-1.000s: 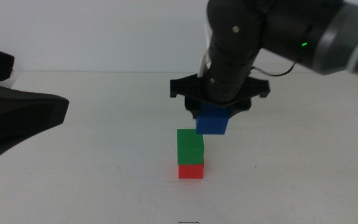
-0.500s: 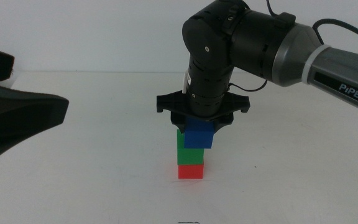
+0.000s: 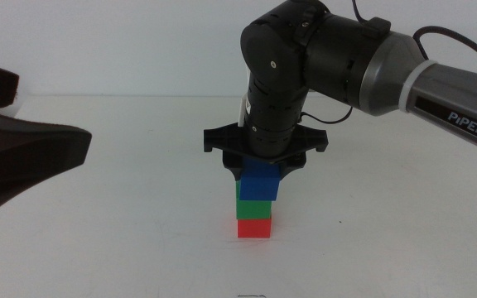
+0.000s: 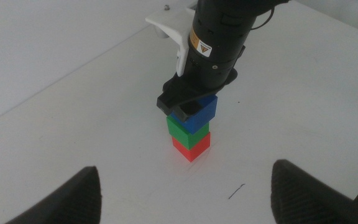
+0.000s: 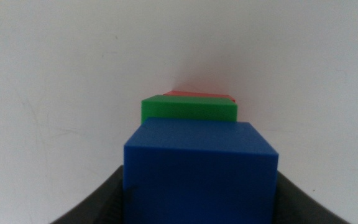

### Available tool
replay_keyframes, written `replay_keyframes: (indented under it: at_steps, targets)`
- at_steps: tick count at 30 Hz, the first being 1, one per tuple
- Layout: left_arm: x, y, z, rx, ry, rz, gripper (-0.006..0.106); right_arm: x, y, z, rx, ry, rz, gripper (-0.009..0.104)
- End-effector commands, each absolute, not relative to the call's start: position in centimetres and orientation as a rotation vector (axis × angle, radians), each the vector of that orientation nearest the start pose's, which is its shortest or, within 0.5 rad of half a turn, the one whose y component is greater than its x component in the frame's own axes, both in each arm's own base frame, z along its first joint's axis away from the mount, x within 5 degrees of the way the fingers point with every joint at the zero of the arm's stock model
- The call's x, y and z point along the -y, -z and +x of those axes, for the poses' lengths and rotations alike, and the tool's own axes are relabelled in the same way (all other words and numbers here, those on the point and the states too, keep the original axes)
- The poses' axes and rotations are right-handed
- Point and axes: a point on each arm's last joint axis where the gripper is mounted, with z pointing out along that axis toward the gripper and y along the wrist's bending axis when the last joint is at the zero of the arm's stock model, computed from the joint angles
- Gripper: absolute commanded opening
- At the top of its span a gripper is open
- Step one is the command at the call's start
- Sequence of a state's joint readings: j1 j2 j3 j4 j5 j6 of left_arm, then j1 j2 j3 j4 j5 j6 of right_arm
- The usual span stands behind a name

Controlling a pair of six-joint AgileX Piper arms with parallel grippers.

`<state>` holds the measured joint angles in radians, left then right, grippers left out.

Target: Stack red cubes first, then green, then blue cubes in a specific spot.

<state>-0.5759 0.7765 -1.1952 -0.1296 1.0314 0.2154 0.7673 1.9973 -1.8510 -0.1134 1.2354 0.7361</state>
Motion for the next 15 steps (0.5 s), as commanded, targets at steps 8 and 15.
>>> replay_keyframes:
  at_steps: [8,15]
  targets:
    - [7.11,-45.56,9.00,-1.869,0.399,0.772,0.094,-28.83,-32.31,31.50,-2.701,-0.296,-0.091,-0.001]
    - [7.11,-45.56,9.00,-1.869,0.399,0.772,0.094,-28.72,-32.29,31.63,-2.689,-0.273,-0.096,-0.001]
